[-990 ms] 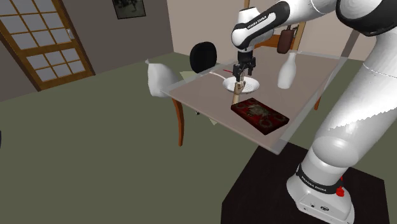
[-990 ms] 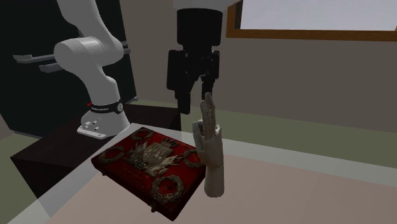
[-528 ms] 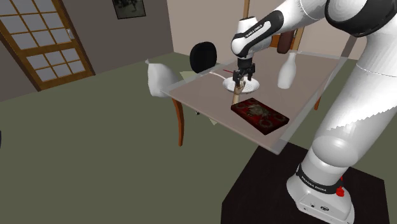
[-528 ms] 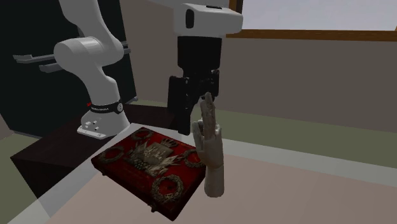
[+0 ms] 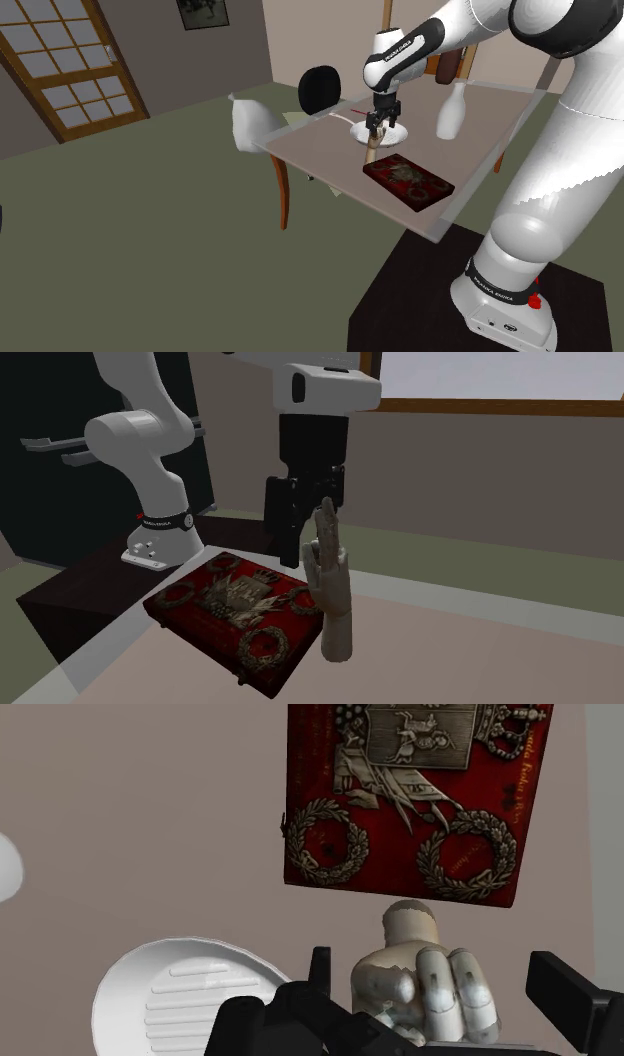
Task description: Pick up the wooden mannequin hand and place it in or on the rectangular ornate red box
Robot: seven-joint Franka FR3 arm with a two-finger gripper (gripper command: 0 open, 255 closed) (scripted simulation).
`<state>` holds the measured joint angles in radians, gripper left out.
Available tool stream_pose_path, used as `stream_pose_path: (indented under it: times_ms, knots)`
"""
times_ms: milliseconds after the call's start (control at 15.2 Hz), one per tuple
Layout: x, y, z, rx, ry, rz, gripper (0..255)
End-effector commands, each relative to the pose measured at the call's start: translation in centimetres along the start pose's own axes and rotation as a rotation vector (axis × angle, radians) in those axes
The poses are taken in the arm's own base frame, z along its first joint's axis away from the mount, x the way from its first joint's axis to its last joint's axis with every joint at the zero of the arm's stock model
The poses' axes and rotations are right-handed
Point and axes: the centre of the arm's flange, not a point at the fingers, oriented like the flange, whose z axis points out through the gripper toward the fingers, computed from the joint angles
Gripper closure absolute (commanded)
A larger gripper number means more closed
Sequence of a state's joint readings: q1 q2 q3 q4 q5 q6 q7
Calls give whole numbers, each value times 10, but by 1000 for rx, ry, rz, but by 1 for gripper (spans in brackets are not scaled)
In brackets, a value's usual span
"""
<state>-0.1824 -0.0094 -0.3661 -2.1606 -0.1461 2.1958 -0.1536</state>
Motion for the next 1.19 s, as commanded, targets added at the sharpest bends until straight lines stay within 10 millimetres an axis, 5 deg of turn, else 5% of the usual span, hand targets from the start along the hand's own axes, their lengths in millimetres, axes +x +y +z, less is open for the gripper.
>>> stream_pose_path:
  times_ms: [0, 594, 1122]
  knots:
    - [0, 0, 0, 0, 0, 0, 255]
    - [0, 0, 0, 0, 0, 0, 255]
    - [1, 5, -42, 0, 0, 0, 255]
